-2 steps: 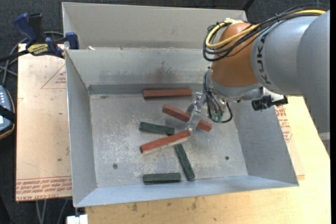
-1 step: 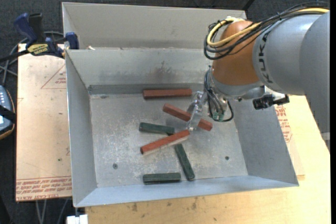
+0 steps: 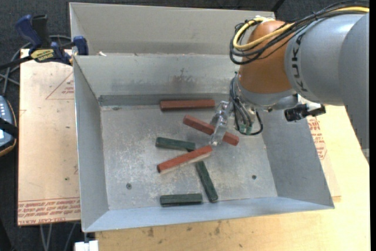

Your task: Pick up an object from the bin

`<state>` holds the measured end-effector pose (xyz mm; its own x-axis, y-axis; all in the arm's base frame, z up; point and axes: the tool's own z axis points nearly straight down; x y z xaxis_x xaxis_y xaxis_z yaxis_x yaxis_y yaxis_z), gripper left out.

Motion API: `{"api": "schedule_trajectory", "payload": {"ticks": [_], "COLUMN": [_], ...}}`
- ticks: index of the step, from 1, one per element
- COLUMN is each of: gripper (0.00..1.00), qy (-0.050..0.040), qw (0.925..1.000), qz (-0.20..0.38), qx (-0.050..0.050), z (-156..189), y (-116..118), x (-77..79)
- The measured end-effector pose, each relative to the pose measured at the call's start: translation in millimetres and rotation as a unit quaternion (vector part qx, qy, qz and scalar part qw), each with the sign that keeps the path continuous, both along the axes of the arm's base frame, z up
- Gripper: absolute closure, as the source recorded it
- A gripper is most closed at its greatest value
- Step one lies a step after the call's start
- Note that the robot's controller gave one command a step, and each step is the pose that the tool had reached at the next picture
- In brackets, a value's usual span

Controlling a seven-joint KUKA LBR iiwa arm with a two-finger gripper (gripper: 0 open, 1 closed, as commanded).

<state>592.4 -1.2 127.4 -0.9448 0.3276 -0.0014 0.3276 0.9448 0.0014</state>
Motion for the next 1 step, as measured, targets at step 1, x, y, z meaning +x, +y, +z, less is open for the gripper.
{"api": "schedule_trajectory", "payload": {"ticks": [1], "gripper": [1.00], "qy": [0.0011], "qw": [1.0000], "qz": [0.000], "qx": [0.000], "z": [11.4], "y": [0.1], "x": [-0.4]}}
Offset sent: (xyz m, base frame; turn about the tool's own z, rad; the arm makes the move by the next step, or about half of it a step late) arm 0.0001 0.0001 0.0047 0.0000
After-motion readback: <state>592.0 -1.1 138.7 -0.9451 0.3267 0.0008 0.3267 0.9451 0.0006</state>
